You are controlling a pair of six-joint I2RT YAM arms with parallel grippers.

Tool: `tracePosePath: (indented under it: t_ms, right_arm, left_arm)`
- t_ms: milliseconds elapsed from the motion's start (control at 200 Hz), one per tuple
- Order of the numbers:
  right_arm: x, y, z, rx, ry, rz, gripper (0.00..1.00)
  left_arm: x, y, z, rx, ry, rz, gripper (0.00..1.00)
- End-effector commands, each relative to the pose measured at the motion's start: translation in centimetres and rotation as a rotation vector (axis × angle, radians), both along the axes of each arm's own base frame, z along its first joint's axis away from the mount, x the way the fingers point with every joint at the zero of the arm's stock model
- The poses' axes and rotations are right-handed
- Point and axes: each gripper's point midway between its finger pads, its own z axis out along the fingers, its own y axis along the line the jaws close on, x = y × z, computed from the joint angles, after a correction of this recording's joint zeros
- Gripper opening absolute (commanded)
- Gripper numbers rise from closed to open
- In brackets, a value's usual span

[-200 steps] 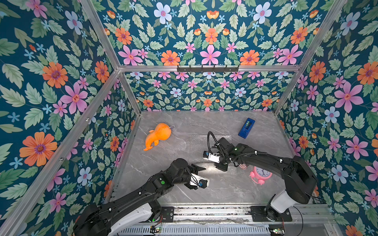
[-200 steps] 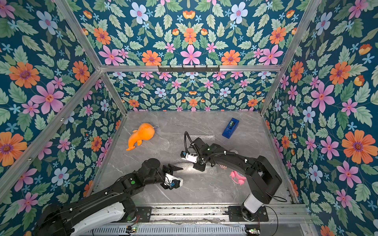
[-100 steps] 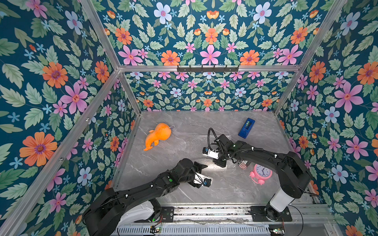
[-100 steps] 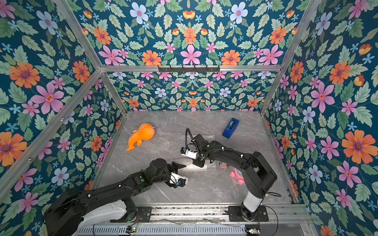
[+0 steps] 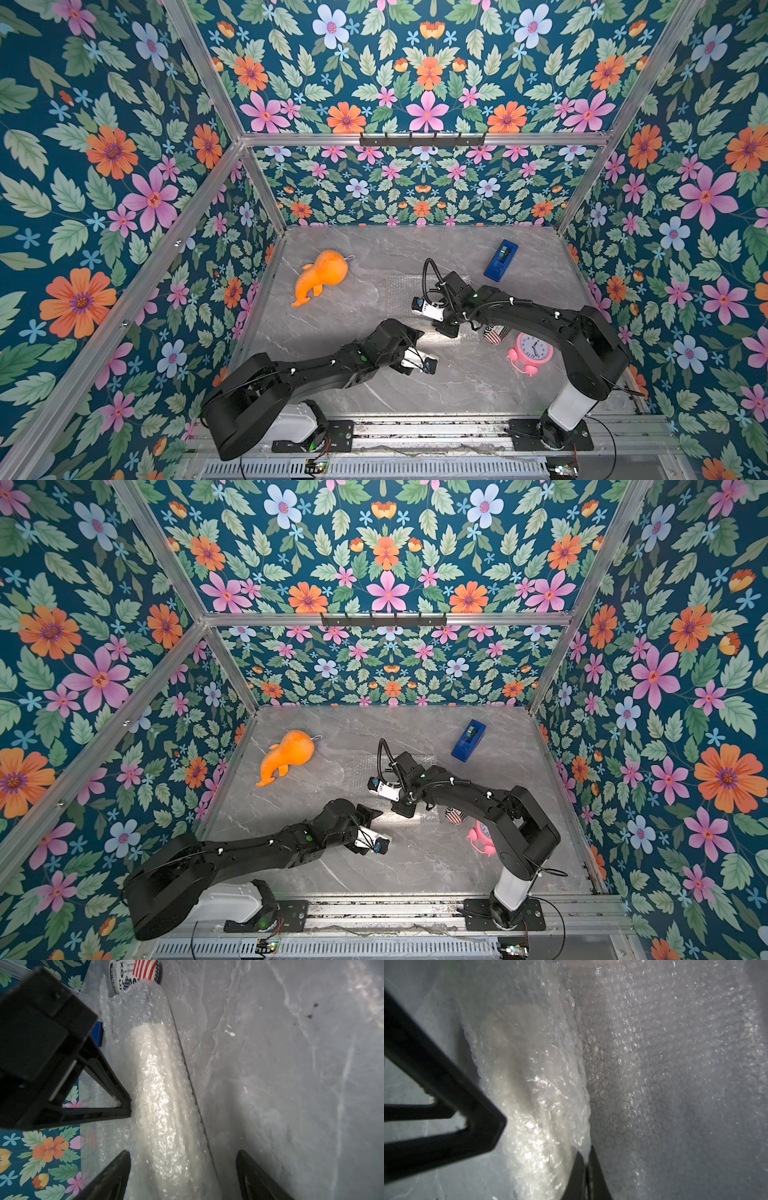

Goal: Wrap vases in bubble wrap
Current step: Wrap the vase in bubble wrap.

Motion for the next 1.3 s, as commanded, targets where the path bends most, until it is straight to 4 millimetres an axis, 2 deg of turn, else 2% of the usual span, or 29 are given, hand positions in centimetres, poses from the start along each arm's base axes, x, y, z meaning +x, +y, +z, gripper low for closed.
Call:
tracePosePath:
  t_ms: [0, 215, 570, 755, 900, 1030, 1090, 1175, 1235, 1250, 1295]
  right_arm:
    - [-2.1, -1.3, -1.4, -0.066, 0.090, 0.023, 0.00]
    - [-2.2, -1.5, -1.5, -0.070, 0.098, 0.025, 0.00]
    - [-2.4, -1.5, -1.8, -0.064, 0.122, 0.026, 0.00]
    - [-2.9, -1.5, -1.8, -0.064, 0.143, 0.039, 0.00]
    - [-2.6, -1.6, -1.7, -0.064, 0.126, 0.042, 0.08]
    - [-2.2, -1.5, -1.1, -0.051, 0.106, 0.040, 0.13]
    - [-1.8, -1.6, -0.8, -0.045, 0.091, 0.030, 0.22]
    - [-1.1, -1.7, 0.1, -0.025, 0.059, 0.005, 0.43]
    - [-0.4, -2.0, 0.5, -0.012, 0.024, -0.017, 0.48]
    - [-0.1, -2.0, 1.7, 0.010, -0.006, -0.025, 0.50]
    - [0.7, -2.2, 2.8, 0.033, -0.053, -0.050, 0.53]
  left_arm:
    - [1.6, -0.4, 0.5, -0.008, -0.066, 0.040, 0.81]
    - [2.6, -1.0, 0.1, -0.005, -0.098, 0.052, 0.81]
    - [3.5, -0.8, -2.6, 0.129, -0.126, 0.063, 0.81]
    - [4.4, -0.9, -3.6, 0.181, -0.167, 0.090, 0.76]
    - [3.9, -0.7, -4.4, 0.231, -0.147, 0.060, 0.66]
    - [3.0, -0.3, -5.2, 0.285, -0.111, 0.010, 0.63]
    - [2.7, -0.1, -5.6, 0.313, -0.098, -0.006, 0.62]
    - [2.3, 0.3, -6.0, 0.354, -0.062, -0.003, 0.61]
    - [1.6, 0.3, -6.1, 0.368, -0.006, -0.005, 0.60]
    - [1.5, 0.3, -6.1, 0.370, 0.008, -0.002, 0.60]
    - [1.1, 0.0, -6.0, 0.370, 0.048, 0.014, 0.60]
